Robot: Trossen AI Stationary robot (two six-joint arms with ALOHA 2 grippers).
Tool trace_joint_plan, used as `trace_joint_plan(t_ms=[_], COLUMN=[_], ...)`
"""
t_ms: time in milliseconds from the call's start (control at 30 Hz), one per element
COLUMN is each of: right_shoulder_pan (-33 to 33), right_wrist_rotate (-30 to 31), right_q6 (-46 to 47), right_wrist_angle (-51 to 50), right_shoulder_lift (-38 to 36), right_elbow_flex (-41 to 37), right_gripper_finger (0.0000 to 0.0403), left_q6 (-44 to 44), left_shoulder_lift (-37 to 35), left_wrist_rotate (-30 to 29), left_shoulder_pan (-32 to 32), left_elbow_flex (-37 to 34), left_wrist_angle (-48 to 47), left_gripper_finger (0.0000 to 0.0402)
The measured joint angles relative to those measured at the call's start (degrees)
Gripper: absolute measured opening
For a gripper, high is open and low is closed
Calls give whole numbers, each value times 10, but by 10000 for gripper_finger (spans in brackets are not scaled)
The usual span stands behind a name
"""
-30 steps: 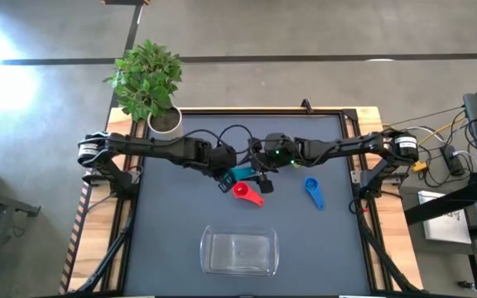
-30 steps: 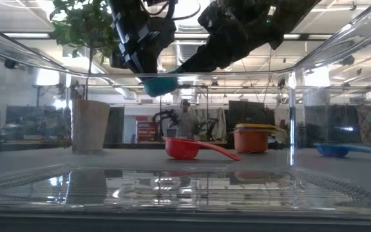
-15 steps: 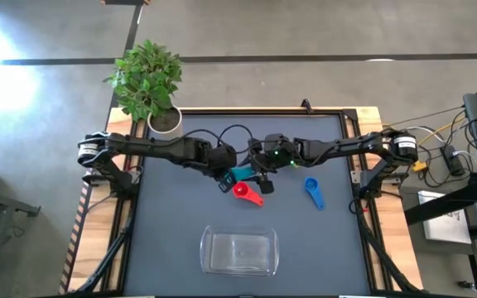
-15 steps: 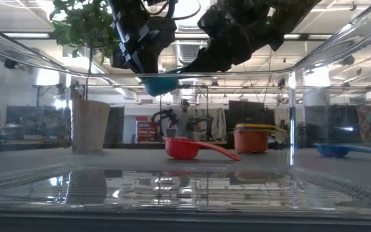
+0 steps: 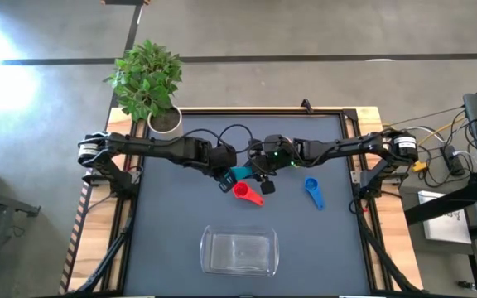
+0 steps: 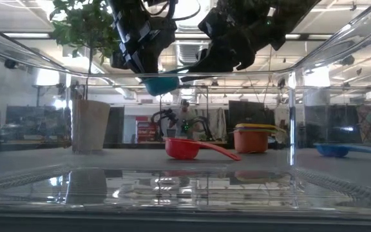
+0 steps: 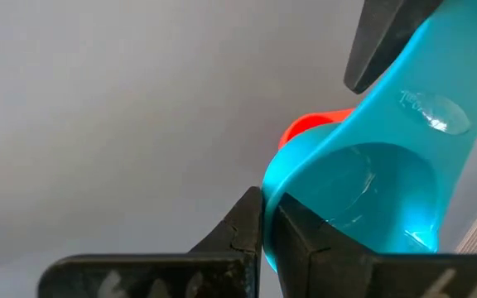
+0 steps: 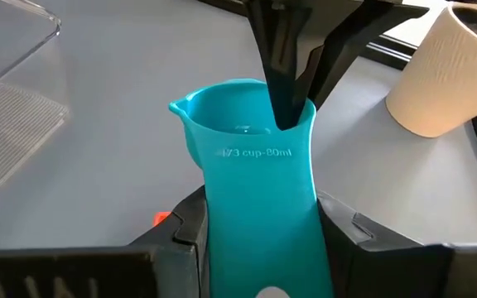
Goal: Nest measuring cups in basket
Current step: Stack the light blue measuring cup on top of the yellow measuring cup
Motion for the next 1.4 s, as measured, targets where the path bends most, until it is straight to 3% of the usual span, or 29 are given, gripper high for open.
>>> trace_joint_plan(t_ms=[133, 367, 567, 1400], right_shoulder_pan=[0, 0, 3, 14], right_wrist_rotate=[0, 9, 19, 6], right_q6=[-1, -10, -22, 37], right_wrist_angle=[0, 0, 1, 18], right_shoulder_lift=[0, 0, 0, -2], right_elbow_flex=[0, 0, 0, 0], right_gripper_finger=[126, 194, 221, 233], left_q6=[0, 4, 4, 0], left_shoulder_lift=[0, 0, 0, -1], left_wrist_rotate=[0, 4, 7, 13], left_shoulder_pan=[0, 0, 0, 2], left_elbow_flex=[0, 0, 0, -15], left_wrist_angle=[0, 1, 0, 21], left_gripper_finger=[0, 0, 0, 0])
